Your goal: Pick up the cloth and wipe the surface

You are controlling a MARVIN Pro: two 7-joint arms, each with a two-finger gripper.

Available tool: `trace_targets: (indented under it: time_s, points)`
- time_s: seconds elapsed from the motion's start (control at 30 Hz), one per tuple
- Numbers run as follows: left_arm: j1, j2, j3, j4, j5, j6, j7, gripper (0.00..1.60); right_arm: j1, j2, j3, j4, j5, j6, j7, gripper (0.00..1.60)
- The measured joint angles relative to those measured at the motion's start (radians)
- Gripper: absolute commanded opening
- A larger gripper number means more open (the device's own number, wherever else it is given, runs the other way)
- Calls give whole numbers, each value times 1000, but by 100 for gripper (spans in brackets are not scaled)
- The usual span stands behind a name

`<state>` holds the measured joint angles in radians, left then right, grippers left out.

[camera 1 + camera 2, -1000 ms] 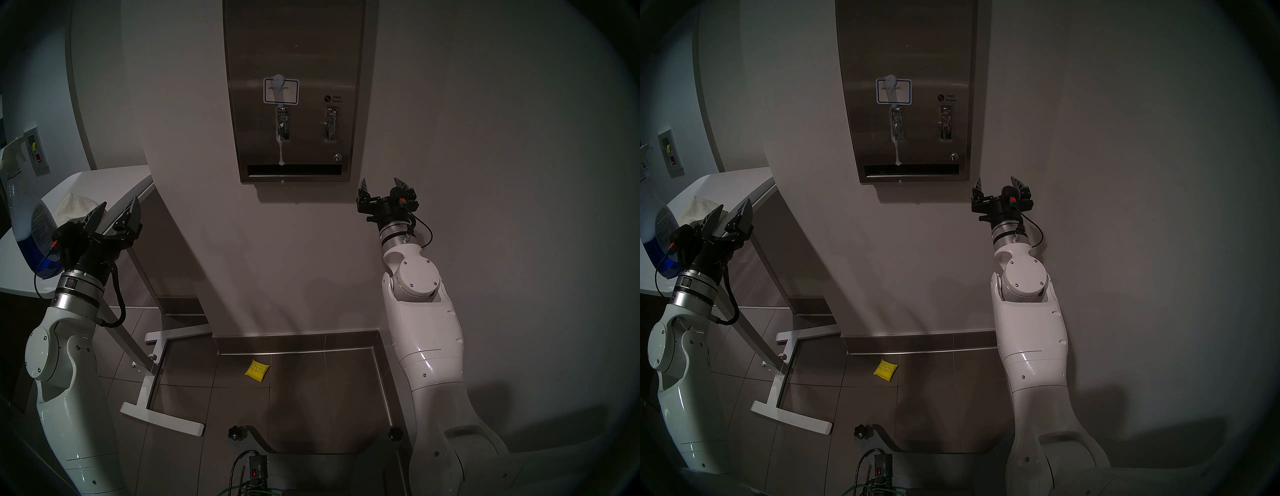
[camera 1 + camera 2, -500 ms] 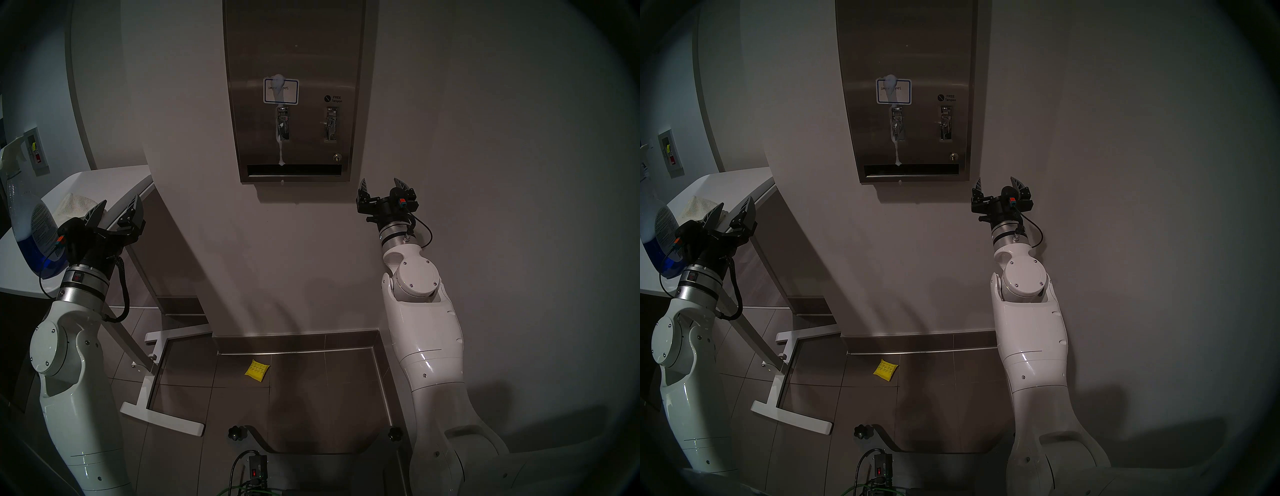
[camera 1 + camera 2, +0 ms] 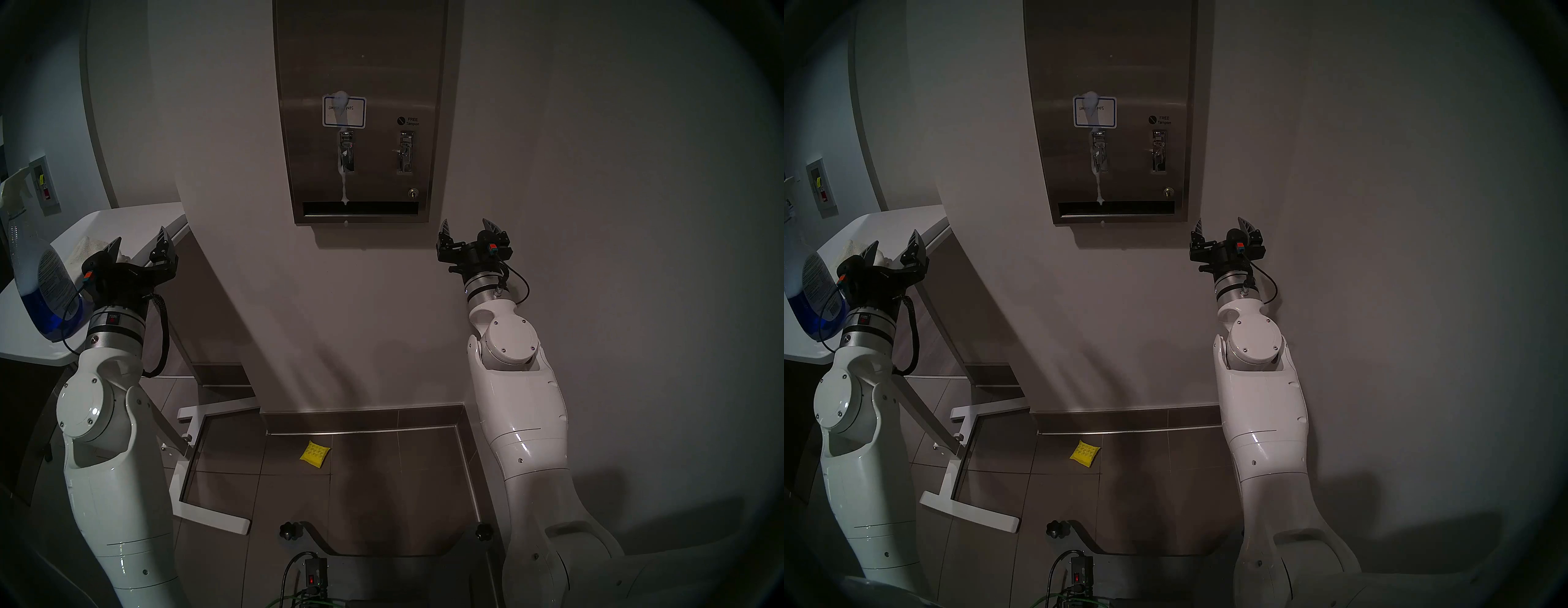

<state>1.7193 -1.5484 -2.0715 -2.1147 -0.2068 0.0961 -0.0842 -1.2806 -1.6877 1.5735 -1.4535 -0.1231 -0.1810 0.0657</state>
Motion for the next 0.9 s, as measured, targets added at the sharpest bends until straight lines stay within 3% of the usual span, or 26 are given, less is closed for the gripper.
trace_targets:
  time_s: [0.37,0.9]
  points:
    - [-94,-38,33,22,27,165,210,160,0,2,-2,1,2,0,-2,160]
    - [-192,-46,61,47,57,283,366,160,0,5,-6,1,5,0,-5,160]
